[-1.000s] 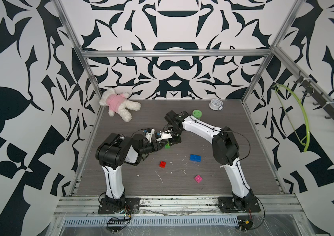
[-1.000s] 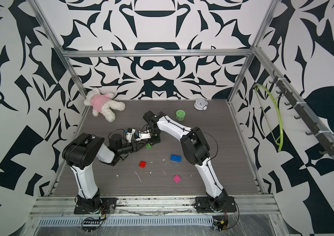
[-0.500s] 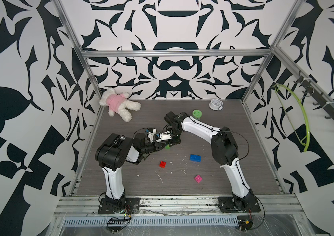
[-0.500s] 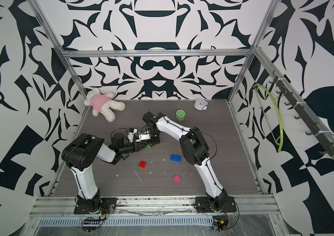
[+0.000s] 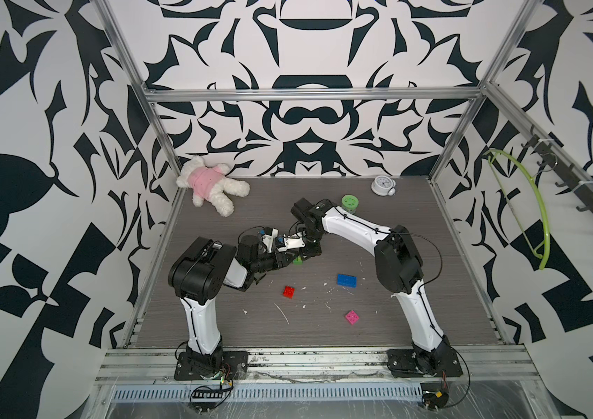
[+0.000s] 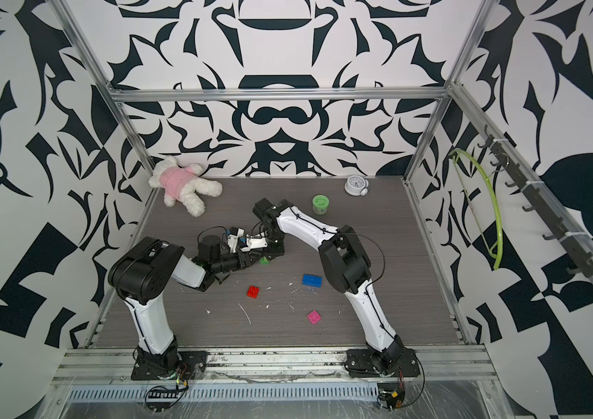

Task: Assemble the letter y with lego
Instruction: Assemble the lego brick with the lego brick.

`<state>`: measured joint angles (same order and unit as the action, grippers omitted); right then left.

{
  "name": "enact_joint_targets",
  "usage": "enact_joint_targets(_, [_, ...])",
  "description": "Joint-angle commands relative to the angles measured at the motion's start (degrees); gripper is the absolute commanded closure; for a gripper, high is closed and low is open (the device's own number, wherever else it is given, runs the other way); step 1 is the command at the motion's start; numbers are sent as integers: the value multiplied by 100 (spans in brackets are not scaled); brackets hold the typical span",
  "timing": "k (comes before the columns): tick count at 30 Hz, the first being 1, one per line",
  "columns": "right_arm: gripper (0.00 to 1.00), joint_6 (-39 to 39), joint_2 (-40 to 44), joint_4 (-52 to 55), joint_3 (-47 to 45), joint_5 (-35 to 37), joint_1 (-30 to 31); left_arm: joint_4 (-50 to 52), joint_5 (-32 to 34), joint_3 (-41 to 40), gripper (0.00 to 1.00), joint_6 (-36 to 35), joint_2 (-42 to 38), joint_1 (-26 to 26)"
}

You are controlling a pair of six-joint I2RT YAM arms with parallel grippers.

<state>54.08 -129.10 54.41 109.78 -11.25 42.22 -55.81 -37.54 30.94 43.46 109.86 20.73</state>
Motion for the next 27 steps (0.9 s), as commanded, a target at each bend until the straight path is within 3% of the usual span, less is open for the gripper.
enact_joint_targets(1, [67,-136,-87,176,161,82,120,1292,347,-193,45,-189,334,63])
enact_joint_targets(27, [69,-428,-300,307,255,279,226,1191,265,-204,44,-204,422,179])
